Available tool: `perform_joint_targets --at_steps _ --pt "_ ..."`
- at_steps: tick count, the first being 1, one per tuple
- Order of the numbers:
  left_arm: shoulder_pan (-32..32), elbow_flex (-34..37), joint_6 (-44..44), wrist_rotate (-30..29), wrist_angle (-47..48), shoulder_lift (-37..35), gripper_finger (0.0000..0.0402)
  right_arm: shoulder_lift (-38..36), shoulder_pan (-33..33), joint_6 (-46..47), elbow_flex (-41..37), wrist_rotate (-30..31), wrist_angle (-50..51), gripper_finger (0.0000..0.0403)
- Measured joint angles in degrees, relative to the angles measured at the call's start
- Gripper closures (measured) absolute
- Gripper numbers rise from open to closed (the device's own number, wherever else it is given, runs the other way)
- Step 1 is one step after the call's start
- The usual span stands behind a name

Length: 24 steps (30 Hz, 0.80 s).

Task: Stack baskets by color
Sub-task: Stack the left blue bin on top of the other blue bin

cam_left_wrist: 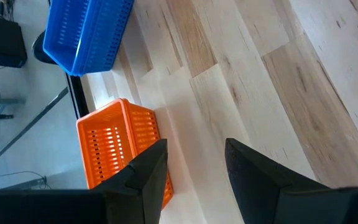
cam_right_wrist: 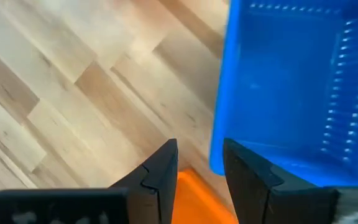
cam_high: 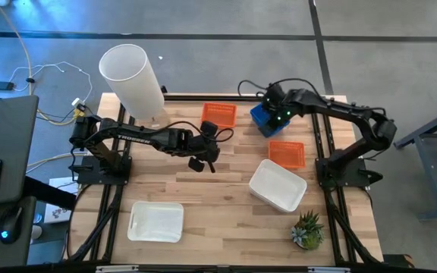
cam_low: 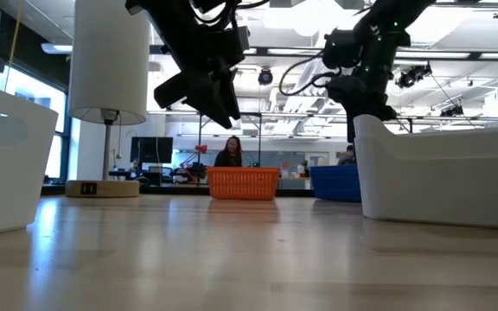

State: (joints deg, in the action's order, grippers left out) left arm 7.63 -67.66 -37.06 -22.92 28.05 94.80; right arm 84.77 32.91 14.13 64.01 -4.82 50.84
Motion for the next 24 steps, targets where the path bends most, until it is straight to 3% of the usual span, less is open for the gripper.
perform_joint_targets --at_steps 8,19,24 --pt "0.0 0.0 0.44 0.02 -0.02 0.0 0.0255 0.86 -4.89 3.9 0.0 0.57 -0.32 0.0289" --pt "0.01 0.0 1.03 0.02 0.86 0.0 0.0255 8.43 -6.95 4.77 0.0 0.96 -2.08 0.0289" --pt "0.0 0.0 0.94 0.02 0.87 0.0 0.0255 9.38 -6.93 5.36 0.0 4.95 -0.3 0.0289"
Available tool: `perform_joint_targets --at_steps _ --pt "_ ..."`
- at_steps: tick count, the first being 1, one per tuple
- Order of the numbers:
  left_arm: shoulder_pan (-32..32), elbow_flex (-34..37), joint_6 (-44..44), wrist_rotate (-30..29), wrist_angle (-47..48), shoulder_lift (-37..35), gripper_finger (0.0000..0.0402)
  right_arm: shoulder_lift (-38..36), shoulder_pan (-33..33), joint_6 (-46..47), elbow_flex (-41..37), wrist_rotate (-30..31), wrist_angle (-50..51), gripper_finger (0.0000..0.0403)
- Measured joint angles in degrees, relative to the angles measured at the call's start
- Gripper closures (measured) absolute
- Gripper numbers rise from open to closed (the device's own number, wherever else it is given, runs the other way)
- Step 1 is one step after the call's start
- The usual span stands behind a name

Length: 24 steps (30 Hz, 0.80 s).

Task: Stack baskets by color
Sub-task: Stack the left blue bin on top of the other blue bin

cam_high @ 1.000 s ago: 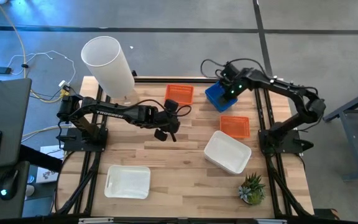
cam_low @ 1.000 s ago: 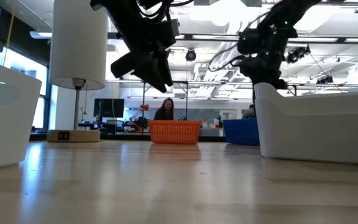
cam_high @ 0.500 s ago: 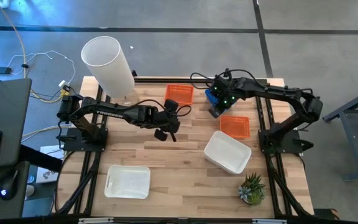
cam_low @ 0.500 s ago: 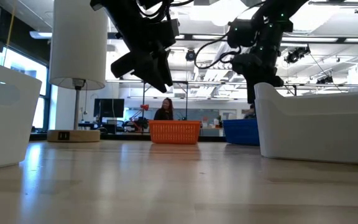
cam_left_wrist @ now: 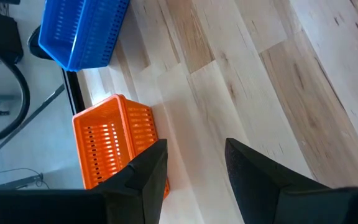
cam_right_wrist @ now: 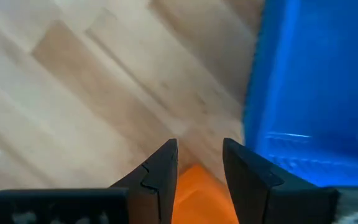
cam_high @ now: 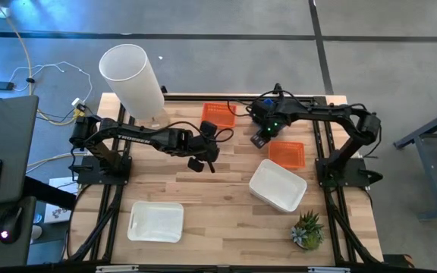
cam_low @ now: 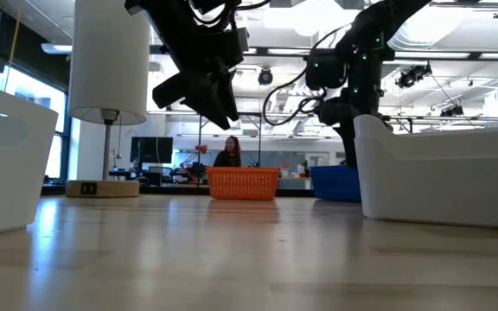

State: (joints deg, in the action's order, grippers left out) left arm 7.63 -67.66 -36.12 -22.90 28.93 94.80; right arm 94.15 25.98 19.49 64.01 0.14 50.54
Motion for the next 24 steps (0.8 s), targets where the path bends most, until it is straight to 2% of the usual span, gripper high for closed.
perform_joint_targets --at_steps 10,24 --pt "-0.01 0.0 -0.04 0.0 0.0 0.0 0.0255 -0.02 1.97 -0.09 0.0 8.49 1.94 0.0289" --pt "0.0 0.0 -0.07 0.0 -0.02 0.0 0.0255 -0.02 7.49 -3.48 0.0 16.26 3.42 0.0289"
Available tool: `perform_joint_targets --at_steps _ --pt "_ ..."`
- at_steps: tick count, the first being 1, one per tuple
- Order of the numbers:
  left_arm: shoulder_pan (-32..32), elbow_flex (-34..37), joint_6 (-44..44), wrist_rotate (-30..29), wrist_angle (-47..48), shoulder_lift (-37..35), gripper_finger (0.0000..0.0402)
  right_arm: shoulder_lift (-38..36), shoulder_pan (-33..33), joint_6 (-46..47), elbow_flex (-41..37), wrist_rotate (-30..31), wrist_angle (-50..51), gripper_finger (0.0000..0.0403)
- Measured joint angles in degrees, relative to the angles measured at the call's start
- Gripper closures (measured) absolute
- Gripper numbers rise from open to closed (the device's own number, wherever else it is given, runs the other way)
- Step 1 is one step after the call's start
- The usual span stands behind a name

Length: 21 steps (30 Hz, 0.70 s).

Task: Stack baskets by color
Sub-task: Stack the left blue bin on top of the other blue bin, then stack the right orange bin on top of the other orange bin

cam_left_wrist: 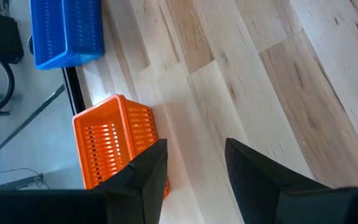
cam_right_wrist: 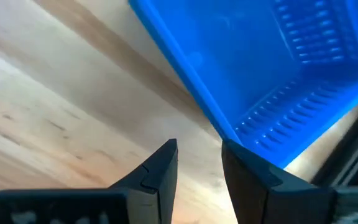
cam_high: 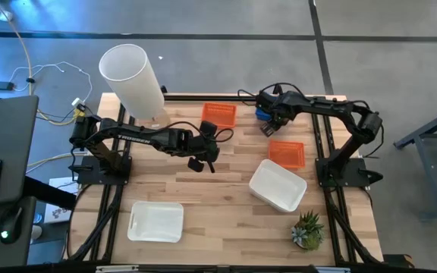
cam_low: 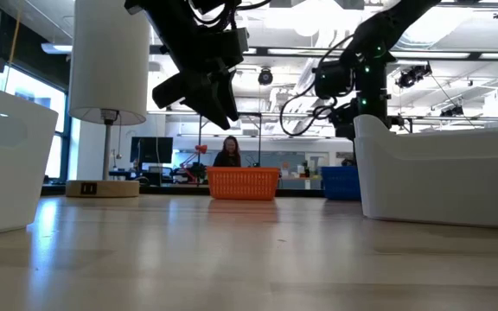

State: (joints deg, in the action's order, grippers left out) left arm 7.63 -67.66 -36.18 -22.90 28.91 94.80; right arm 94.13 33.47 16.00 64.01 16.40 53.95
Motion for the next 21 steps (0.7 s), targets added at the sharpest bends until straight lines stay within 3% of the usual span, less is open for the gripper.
perform_joint_targets --at_steps 21 --pt "0.0 0.0 0.0 -0.26 0.0 0.0 0.0255 -0.02 3.0 -5.98 0.0 6.32 -0.08 0.0289"
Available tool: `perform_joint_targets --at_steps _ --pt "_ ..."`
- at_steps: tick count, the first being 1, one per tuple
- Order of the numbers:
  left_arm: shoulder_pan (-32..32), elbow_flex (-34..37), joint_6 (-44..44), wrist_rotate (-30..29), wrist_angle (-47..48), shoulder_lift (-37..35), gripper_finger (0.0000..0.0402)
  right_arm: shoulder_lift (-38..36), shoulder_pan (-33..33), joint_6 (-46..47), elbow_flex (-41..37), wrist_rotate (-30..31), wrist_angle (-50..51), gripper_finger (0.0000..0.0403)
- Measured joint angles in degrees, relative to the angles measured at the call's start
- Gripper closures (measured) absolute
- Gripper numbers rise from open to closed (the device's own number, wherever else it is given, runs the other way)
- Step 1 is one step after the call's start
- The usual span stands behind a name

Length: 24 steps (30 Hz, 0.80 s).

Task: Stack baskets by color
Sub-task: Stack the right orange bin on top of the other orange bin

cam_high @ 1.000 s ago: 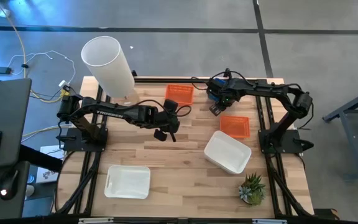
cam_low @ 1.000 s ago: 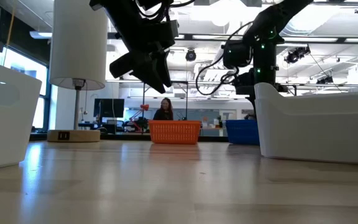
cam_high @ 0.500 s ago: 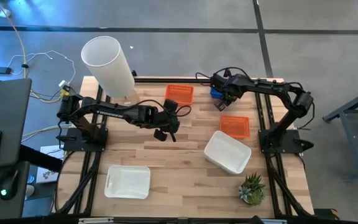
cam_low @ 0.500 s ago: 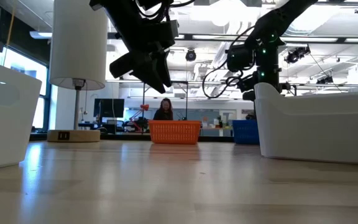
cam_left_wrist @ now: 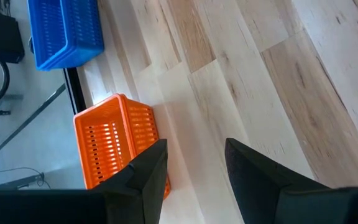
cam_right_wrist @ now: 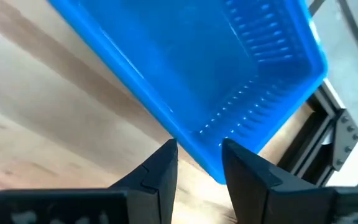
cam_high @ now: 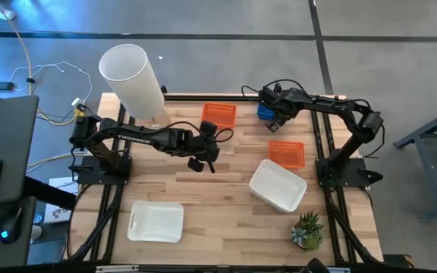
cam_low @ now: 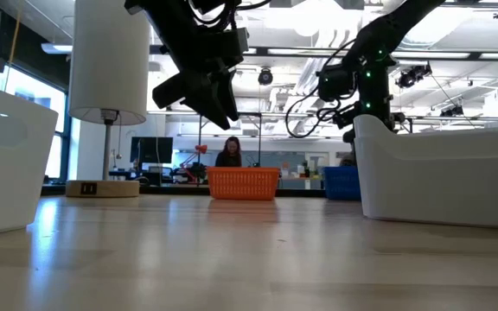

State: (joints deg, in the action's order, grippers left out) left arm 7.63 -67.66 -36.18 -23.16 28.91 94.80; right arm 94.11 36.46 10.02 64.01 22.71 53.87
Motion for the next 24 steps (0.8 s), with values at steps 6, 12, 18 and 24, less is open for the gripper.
perform_joint_targets --at_steps 6,12,18,24 --pt "0.0 0.0 0.0 0.0 0.0 0.0 0.0255 -0.12 0.68 -1.5 0.0 1.28 0.45 0.0289" --pt "0.01 0.0 0.0 0.0 0.0 0.0 0.0255 -3.47 -0.66 -2.62 0.0 -0.25 4.19 0.0289" --pt "0.01 0.0 0.04 0.01 0.0 0.0 0.0255 -9.1 -2.14 -8.07 0.0 -12.12 11.57 0.0289" --pt "0.01 0.0 0.11 0.02 -0.04 0.0 0.0255 -10.1 -2.52 -17.15 0.0 -20.3 13.03 0.0289"
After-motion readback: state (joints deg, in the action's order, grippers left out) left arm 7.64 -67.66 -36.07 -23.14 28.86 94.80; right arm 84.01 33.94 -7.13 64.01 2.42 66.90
